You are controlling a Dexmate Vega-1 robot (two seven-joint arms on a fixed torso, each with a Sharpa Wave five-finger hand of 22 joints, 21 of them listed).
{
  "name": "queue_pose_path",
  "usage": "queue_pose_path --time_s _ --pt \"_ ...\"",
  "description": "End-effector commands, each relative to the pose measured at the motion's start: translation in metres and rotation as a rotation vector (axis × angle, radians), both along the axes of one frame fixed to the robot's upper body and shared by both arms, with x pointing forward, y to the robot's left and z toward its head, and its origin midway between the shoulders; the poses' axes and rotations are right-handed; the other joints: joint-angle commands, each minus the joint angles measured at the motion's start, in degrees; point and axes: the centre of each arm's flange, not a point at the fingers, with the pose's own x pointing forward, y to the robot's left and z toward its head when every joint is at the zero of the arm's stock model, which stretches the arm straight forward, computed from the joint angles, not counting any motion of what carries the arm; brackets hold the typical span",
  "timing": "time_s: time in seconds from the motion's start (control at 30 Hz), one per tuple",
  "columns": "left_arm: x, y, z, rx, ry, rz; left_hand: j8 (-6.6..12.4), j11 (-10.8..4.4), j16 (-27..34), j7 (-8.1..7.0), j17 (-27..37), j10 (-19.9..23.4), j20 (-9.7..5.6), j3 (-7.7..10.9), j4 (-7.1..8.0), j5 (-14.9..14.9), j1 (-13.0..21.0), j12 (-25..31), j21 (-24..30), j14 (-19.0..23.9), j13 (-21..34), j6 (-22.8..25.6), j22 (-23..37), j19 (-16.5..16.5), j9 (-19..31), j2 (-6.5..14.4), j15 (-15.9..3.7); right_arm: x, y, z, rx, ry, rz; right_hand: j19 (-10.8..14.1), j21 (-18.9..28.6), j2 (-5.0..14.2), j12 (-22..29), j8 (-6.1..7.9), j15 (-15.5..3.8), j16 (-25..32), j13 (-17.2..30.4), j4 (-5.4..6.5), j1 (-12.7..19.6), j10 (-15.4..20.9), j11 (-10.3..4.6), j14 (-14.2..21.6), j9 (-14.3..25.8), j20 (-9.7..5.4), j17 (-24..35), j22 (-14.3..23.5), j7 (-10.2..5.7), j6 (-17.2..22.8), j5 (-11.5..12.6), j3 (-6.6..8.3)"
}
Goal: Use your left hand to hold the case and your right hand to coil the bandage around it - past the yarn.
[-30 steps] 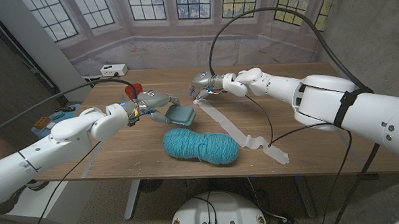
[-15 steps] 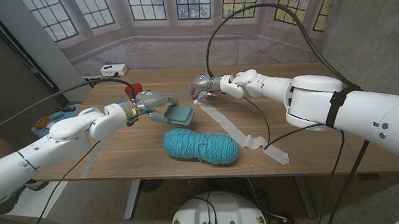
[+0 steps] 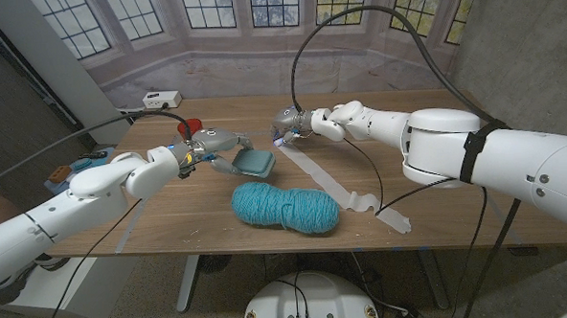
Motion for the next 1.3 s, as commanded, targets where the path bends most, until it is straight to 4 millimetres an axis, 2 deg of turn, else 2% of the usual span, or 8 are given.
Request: queue_pose_path --time_s 0.03,0.37,0.6,0.7,0.9,0.93,1.2,1.3 --pt "0.004 -0.003 -0.001 0.006 0.011 -0.012 14.38 -4.42 0.02 -2.99 0.27 4.66 0.07 1.46 0.98 0.41 -0.31 0.19 0.08 0.75 1.01 5.41 0.17 0.05 0.14 1.82 -0.03 0.001 -0.005 -0.008 0.000 0.013 0.001 0.36 -0.34 0.17 0.37 -0.02 -10.03 0.08 0.45 0.16 0.82 1.41 0.19 0.98 0.37 -5.19 0.35 0.20 -0.03 1.30 0.16 -0.31" --pt "0.005 -0.006 -0.002 0.008 0.018 -0.015 14.71 -4.50 -0.15 -2.95 0.32 4.61 0.04 1.46 0.99 0.35 -0.43 0.13 0.09 0.72 1.10 5.35 0.17 0.05 0.03 1.72 0.00 0.003 -0.009 -0.012 0.017 0.010 0.003 0.91 -0.30 0.55 1.77 0.49 -10.11 0.37 1.21 0.30 1.28 4.11 0.85 2.31 0.50 -5.18 0.70 0.21 0.10 3.76 0.16 -0.78" --pt "0.006 -0.009 -0.002 0.013 0.026 -0.018 14.96 -4.46 -0.20 -3.19 0.45 4.48 0.15 1.49 1.05 0.33 -0.49 0.04 0.08 0.74 1.18 5.20 0.17 0.00 -0.06 1.86 -0.01 0.004 -0.012 -0.016 0.032 0.012 0.000 1.40 -0.22 0.78 2.56 0.75 -10.22 0.71 1.75 0.25 1.79 5.33 0.36 3.52 0.58 -5.24 0.97 0.22 0.17 5.20 0.16 -1.03" --pt "0.006 -0.011 -0.002 0.019 0.028 -0.021 15.08 -4.48 -0.25 -3.13 0.47 4.58 0.18 1.46 1.07 0.32 -0.58 0.07 0.08 0.75 1.21 5.22 0.17 0.00 -0.11 1.80 -0.06 0.003 -0.013 -0.017 0.035 0.011 0.008 1.74 -0.14 0.78 2.96 0.88 -10.26 0.81 2.00 0.20 2.04 5.93 0.80 4.01 0.62 -5.31 1.07 0.23 0.10 5.86 0.17 -1.16" --pt "0.007 -0.013 -0.001 0.021 0.025 -0.025 15.32 -4.64 -0.32 -3.10 0.51 4.61 0.19 1.51 1.07 0.30 -0.63 0.04 0.08 0.80 1.27 5.27 0.18 -0.01 -0.22 1.81 -0.01 0.001 -0.015 -0.017 0.040 0.002 0.039 2.15 -0.06 0.88 3.60 1.03 -10.30 1.10 2.51 0.18 2.48 6.73 0.10 5.02 0.71 -5.31 1.41 0.25 0.08 6.85 0.16 -1.38" --pt "0.007 -0.014 -0.001 0.019 0.025 -0.027 15.35 -4.59 -0.33 -3.21 0.53 4.63 0.21 1.52 1.08 0.31 -0.64 0.05 0.07 0.78 1.28 5.31 0.18 -0.02 -0.23 1.84 -0.05 0.001 -0.016 -0.017 0.042 0.000 0.044 2.15 -0.08 0.87 3.84 1.03 -10.35 1.16 2.61 0.16 2.57 7.15 0.51 5.20 0.73 -5.29 1.49 0.26 0.00 6.96 0.16 -1.44" --pt "0.007 -0.017 -0.001 0.024 0.025 -0.031 15.62 -4.59 -0.41 -3.21 0.61 4.67 0.18 1.53 1.04 0.29 -0.64 0.03 0.07 0.76 1.35 5.22 0.18 -0.03 -0.33 1.83 -0.04 -0.003 -0.020 -0.015 0.052 -0.008 0.086 2.58 0.00 0.90 4.53 1.21 -10.34 1.28 3.14 0.29 2.70 8.02 0.63 6.09 0.85 -5.34 1.72 0.27 -0.02 7.89 0.15 -1.74" --pt "0.007 -0.017 -0.001 0.026 0.023 -0.032 15.75 -4.53 -0.42 -3.09 0.64 4.53 0.21 1.52 1.06 0.29 -0.69 -0.04 0.06 0.82 1.38 5.22 0.18 -0.07 -0.35 1.82 -0.02 -0.004 -0.021 -0.015 0.055 -0.012 0.099 2.82 0.04 0.97 4.97 1.49 -10.44 1.44 3.44 0.25 2.97 8.63 0.24 6.81 0.91 -5.37 1.87 0.28 -0.04 8.87 0.17 -1.82"
